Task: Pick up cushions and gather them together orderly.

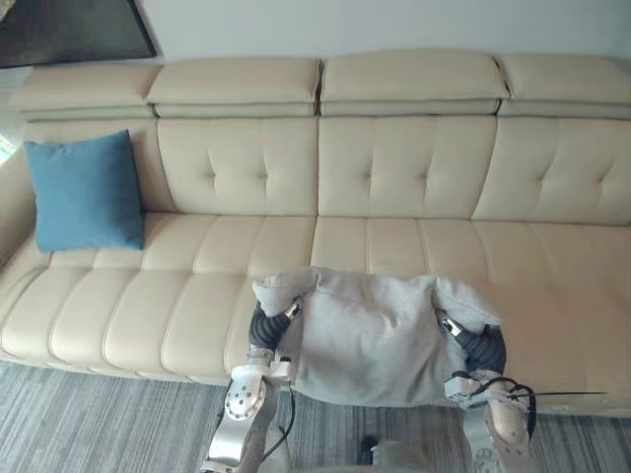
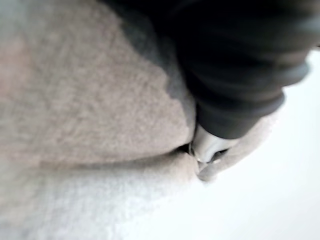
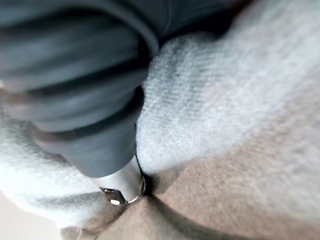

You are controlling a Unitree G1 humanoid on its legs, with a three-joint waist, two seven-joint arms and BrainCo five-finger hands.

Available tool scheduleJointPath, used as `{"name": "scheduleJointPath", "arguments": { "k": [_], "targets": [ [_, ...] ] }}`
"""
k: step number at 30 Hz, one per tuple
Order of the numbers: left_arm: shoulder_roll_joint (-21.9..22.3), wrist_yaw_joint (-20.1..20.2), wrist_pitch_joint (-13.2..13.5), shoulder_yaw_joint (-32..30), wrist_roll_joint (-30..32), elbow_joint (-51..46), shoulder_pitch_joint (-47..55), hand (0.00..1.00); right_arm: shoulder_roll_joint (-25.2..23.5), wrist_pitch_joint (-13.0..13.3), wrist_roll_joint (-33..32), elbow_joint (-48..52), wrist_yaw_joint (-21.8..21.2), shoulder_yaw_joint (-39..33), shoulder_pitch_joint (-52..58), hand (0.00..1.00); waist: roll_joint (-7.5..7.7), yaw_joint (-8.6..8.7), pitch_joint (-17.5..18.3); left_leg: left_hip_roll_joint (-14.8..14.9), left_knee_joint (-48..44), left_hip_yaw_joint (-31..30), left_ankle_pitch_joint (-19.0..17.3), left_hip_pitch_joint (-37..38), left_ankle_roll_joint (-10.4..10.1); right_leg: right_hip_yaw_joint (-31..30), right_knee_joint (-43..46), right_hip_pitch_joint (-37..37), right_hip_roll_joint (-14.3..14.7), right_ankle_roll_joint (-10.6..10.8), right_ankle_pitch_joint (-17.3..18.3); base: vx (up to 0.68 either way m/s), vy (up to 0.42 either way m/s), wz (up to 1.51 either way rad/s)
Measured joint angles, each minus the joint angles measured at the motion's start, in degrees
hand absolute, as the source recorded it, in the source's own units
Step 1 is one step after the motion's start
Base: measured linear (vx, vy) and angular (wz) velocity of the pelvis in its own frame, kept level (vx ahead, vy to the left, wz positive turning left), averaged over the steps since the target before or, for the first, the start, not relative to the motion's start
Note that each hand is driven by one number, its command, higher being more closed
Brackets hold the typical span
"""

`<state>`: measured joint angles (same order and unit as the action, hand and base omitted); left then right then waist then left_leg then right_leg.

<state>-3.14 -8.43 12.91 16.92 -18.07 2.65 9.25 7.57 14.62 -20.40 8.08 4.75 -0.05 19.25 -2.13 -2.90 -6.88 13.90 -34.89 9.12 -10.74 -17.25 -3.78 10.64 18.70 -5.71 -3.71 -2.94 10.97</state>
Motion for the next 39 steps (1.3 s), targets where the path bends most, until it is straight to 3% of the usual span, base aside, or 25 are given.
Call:
{"name": "scheduleJointPath", "arguments": {
  "k": [1, 2, 3, 5, 8, 12, 15, 19, 21, 22, 23, 27, 30, 33, 35, 36, 37, 39],
  "targets": [
    [0.0, 0.0, 0.0, 0.0, 0.0, -0.1, 0.0, 1.00, 0.0, 0.0, 0.0, 0.0, 0.0, 0.0, 0.0, 1.00, -0.27, -0.12, 0.2, -0.4, 3.9, -0.1, 1.2, 0.8, 0.5, 0.0, 0.1, 0.0, 0.0, 0.2, 0.1, 0.18, 0.191, -0.12],
    [0.0, -0.1, 0.0, 0.0, 0.0, -0.8, 0.2, 1.00, 0.0, 0.0, 0.0, -0.2, 0.1, 0.0, -0.1, 1.00, -0.84, -0.33, 0.7, -1.7, 12.2, -0.7, 7.2, 2.4, -0.7, -1.0, 0.6, 0.0, 0.2, 1.9, 1.0, 0.14, 0.172, -0.07],
    [-0.6, -0.2, 0.0, 0.0, 0.0, -0.9, 0.3, 1.00, -0.8, -0.6, 0.2, -0.8, 0.2, -0.2, -0.2, 1.00, 0.21, -0.17, 1.3, -3.0, 15.8, -0.9, 6.4, 4.6, -2.0, -1.9, 0.8, -0.2, -0.7, 3.2, 1.8, 0.14, 0.168, 0.00],
    [-0.9, -0.2, 0.0, 0.0, 0.0, -0.9, 0.6, 1.00, -2.2, -0.7, 0.2, -2.0, 0.2, -0.4, -0.2, 1.00, 1.72, -0.13, 2.0, -4.9, 20.1, -0.1, 6.6, 6.9, -2.2, -3.0, 0.3, 0.0, -2.1, 3.9, 1.6, 0.10, 0.153, 0.02],
    [-1.9, -0.2, 0.0, 0.0, 0.0, -0.9, 0.9, 1.00, -3.5, -1.2, 0.4, -3.5, 0.2, -0.4, -1.0, 1.00, 2.89, -0.34, 3.1, -7.6, 25.4, 1.6, 7.7, 11.1, -1.1, -5.3, -3.1, 2.4, -3.8, 5.9, 0.7, 0.05, 0.119, -0.16],
    [-3.6, -0.4, 0.1, 1.1, 0.0, -0.9, -0.2, 1.00, -3.1, -1.1, 0.4, -8.8, 0.3, -0.4, -5.1, 1.00, 3.36, 0.21, 5.1, -9.1, 32.3, 3.1, 11.0, 13.6, -0.5, -6.8, -7.7, 2.9, -4.2, 7.3, -1.7, 0.03, 0.077, -0.16],
    [-5.4, -2.2, 0.1, 1.8, 0.1, -0.2, -3.6, 1.00, -2.5, -1.1, 1.7, -12.7, 1.5, -0.4, -10.6, 1.00, 3.36, 0.70, 5.0, -9.3, 35.3, 3.5, 12.9, 13.4, -0.5, -7.5, -10.3, 2.3, -3.5, 7.2, -3.9, 0.01, 0.028, -0.13],
    [-7.4, -6.3, 0.1, 1.7, 0.1, 5.7, -16.0, 1.00, -0.3, -1.2, 3.8, -18.7, 5.0, 0.6, -23.2, 1.00, 3.02, 0.71, 4.3, -9.2, 37.0, 4.5, 14.9, 10.2, 0.1, -8.9, -11.4, -1.9, -3.1, 7.2, -6.1, -0.04, 0.020, -0.16],
    [-8.1, -9.1, 0.2, 1.5, 0.1, 7.1, -23.1, 1.00, 1.3, -1.2, 5.2, -20.4, 7.8, 0.8, -30.6, 1.00, 2.88, 0.71, 2.6, -9.2, 37.1, 4.6, 16.1, 7.2, 0.5, -9.3, -11.4, -5.1, -3.0, 7.2, -7.5, -0.18, 0.033, -0.07],
    [-10.4, -14.2, 0.4, 0.7, 0.2, 11.6, -37.7, 1.00, 3.4, -1.2, 8.5, -23.5, 12.6, 0.8, -44.9, 1.00, 2.56, 0.61, -0.2, -9.2, 37.1, 4.8, 18.3, 1.2, 1.2, -9.8, -10.1, -11.8, -3.0, 7.5, -9.1, -0.29, 0.047, -0.09],
    [-11.1, -16.2, 0.4, 0.3, 0.5, 12.9, -42.7, 1.00, 4.5, -1.2, 9.8, -25.2, 14.5, 0.9, -50.2, 1.00, 2.50, 0.62, -1.2, -9.2, 37.1, 4.8, 18.9, -0.5, 1.3, -9.9, -9.5, -13.9, -3.0, 7.6, -9.5, -0.22, 0.033, -0.05],
    [-12.1, -17.8, 1.8, -0.3, 0.6, 15.6, -49.3, 1.00, 6.1, -1.1, 11.7, -26.6, 16.6, 0.8, -56.3, 1.00, 1.96, -0.14, -3.4, -9.3, 38.1, 4.5, 19.8, -1.3, 1.2, -9.8, -8.6, -15.3, -3.1, 7.7, -9.4, -0.02, 0.003, 0.02],
    [-12.4, -20.3, 2.1, -2.3, 0.6, 22.9, -61.8, 1.00, 8.7, -1.2, 13.7, -33.5, 20.0, 0.7, -69.5, 1.00, 0.06, 0.01, -6.2, -9.4, 40.8, 2.8, 23.4, -6.3, 1.3, -8.6, -6.2, -21.9, -3.1, 7.7, -9.6, -0.08, -0.012, 0.21],
    [-12.4, -20.5, 2.2, -3.8, 0.6, 27.0, -65.8, 1.00, 8.6, -1.6, 13.7, -37.3, 21.1, 0.2, -74.7, 1.00, -0.39, 0.12, -9.3, -9.5, 40.8, 2.2, 24.1, -8.0, 1.0, -8.3, -4.8, -24.0, -3.2, 7.7, -9.5, -0.05, -0.015, 0.09],
    [-12.9, -20.5, 2.1, -4.3, 0.6, 31.6, -69.1, 1.00, 8.7, -1.9, 13.6, -40.7, 21.2, 0.2, -78.1, 1.00, -0.51, 0.08, -9.5, -9.5, 40.8, 1.2, 25.2, -10.8, 0.5, -8.3, -4.0, -27.0, -3.3, 7.7, -9.5, 0.00, -0.024, 0.06],
    [-13.2, -20.5, 1.8, -4.5, 0.5, 33.5, -71.3, 0.00, 8.8, -2.2, 13.6, -42.0, 21.2, 0.0, -80.1, 1.00, -0.54, 0.02, -10.7, -9.5, 40.8, 1.0, 25.6, -11.8, 0.1, -8.3, -3.6, -28.2, -3.3, 7.7, -9.5, 0.01, -0.030, 0.05],
    [-13.2, -20.5, 1.7, -4.6, 0.5, 34.8, -72.9, 0.00, 8.6, -2.3, 13.6, -43.0, 21.4, -0.4, -81.7, 0.00, -0.62, -0.03, -11.8, -9.5, 40.8, 0.8, 25.8, -12.6, -0.1, -8.4, -2.9, -29.3, -3.4, 7.7, -9.5, 0.01, -0.029, 0.07],
    [-13.2, -20.5, 1.7, -4.8, 0.5, 35.4, -74.4, 0.00, 8.6, -2.3, 13.5, -43.1, 22.3, -1.4, -82.9, 0.00, -0.69, -0.05, -13.7, -9.6, 40.8, 0.3, 26.5, -13.0, -1.2, -8.5, -2.7, -29.6, -3.4, 7.7, -9.5, 0.01, -0.026, 0.08]
  ]
}}
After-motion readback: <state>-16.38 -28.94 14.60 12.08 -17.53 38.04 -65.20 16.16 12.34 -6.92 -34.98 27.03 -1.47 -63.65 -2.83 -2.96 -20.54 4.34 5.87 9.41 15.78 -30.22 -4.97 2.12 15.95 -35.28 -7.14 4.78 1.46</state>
